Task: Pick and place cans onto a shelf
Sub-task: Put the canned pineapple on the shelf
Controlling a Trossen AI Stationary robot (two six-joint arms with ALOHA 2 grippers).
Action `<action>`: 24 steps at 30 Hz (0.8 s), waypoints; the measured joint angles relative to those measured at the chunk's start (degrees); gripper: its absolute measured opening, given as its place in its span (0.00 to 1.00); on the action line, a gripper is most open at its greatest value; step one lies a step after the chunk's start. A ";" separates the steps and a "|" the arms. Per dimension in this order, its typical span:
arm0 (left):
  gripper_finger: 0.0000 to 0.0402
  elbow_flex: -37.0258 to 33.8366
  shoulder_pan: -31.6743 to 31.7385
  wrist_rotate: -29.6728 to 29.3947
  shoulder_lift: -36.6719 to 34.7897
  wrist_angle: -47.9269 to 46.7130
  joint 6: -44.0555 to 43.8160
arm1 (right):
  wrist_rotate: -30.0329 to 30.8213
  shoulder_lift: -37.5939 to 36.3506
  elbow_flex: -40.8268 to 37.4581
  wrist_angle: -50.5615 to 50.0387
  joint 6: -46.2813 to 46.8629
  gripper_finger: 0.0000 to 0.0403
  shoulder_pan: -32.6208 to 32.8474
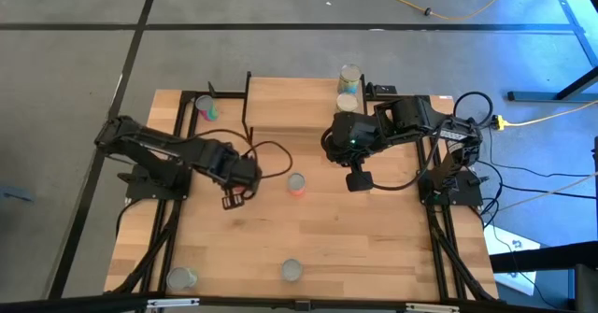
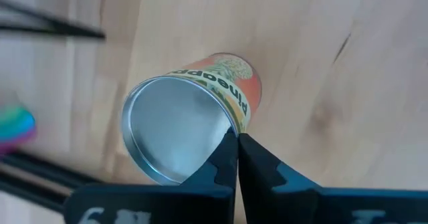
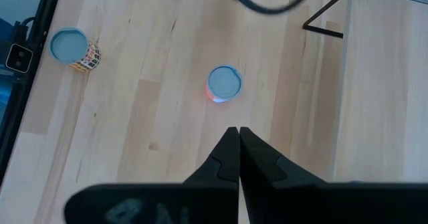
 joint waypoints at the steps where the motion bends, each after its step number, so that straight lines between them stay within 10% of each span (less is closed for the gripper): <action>1: 0.00 1.06 0.67 -0.34 0.90 0.04 2.28 | 0.00 0.00 0.00 0.00 -0.07 0.01 0.00; 24: 0.00 8.73 3.81 -3.91 17.76 10.58 31.85 | -0.09 0.00 0.00 0.00 -2.76 0.01 0.00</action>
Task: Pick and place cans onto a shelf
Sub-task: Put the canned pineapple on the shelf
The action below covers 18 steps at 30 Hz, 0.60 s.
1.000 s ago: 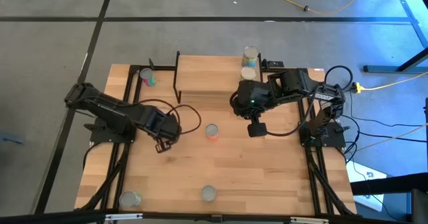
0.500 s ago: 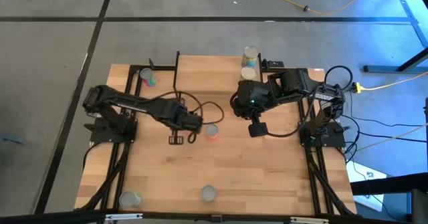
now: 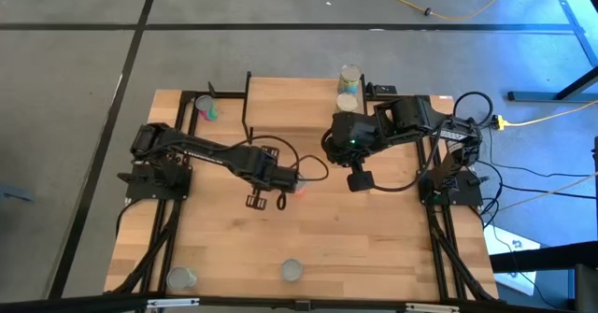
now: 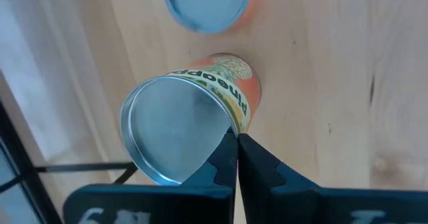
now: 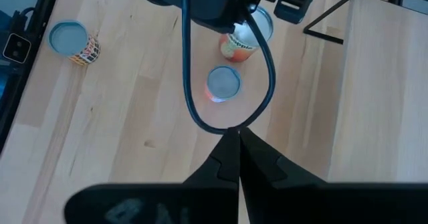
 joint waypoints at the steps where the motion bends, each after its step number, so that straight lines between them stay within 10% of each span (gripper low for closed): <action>1: 0.00 0.00 0.00 0.27 0.00 0.61 0.36 | -0.01 0.00 0.00 0.00 0.00 0.01 0.00; 18: 0.00 -4.94 0.49 5.53 -0.02 5.85 0.25 | -0.09 0.00 0.00 0.00 -0.01 0.01 0.02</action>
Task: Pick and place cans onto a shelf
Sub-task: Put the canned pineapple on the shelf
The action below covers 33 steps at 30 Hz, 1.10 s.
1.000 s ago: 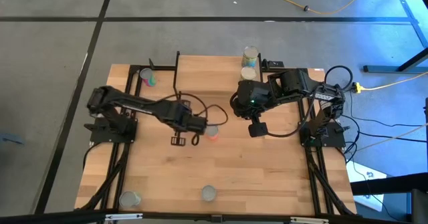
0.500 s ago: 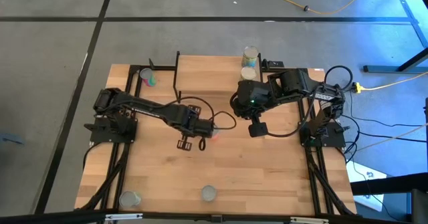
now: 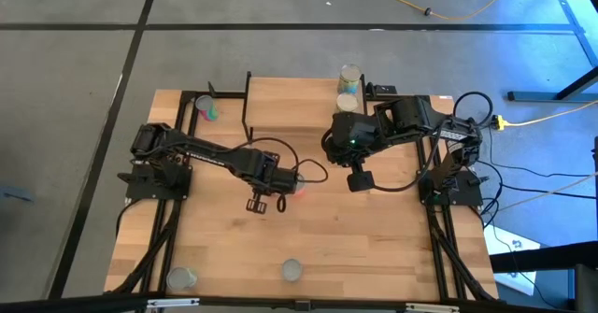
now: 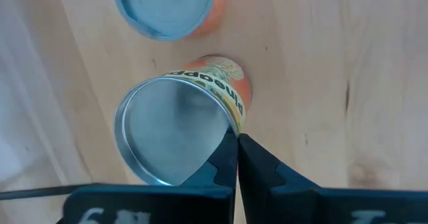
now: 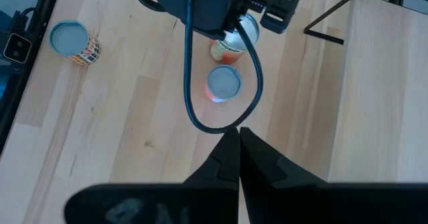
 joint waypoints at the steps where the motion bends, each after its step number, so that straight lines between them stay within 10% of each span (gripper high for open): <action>1: 0.00 0.00 0.02 -0.01 0.00 0.01 -0.02 | -0.02 0.00 0.00 0.00 0.00 0.01 0.00; 33: 0.10 5.53 -0.04 -1.80 -0.96 -7.59 -2.96 | 0.00 0.00 0.00 0.00 0.00 0.01 -0.02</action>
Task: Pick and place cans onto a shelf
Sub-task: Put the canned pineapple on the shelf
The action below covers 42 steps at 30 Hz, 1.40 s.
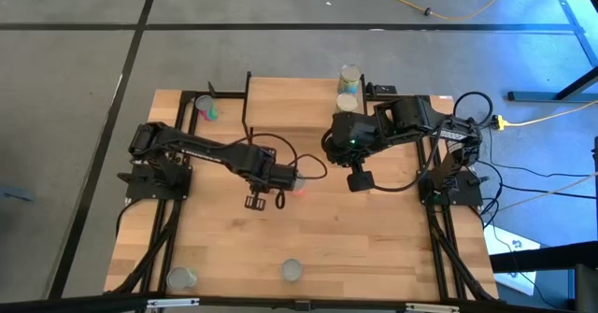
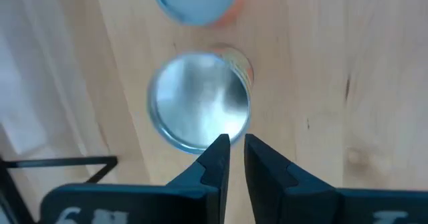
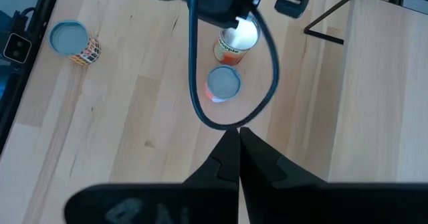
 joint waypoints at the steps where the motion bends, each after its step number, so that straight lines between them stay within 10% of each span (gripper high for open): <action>1: 0.10 1.44 -0.01 -0.02 0.00 -1.04 0.01 | 0.00 0.00 0.00 0.00 0.00 0.01 0.01; 12: 0.10 16.46 -0.85 -4.47 -2.39 -12.30 0.22 | 0.02 0.00 0.00 0.02 -1.67 0.01 0.02; 32: 0.08 16.68 -3.71 -9.74 -26.56 -14.29 -13.63 | -0.08 7.94 -1.36 5.66 -10.30 0.01 -0.16; 42: 0.08 16.63 -3.68 -11.69 -30.25 -15.38 -15.07 | -9.50 17.68 -1.36 14.03 -16.11 0.01 -2.38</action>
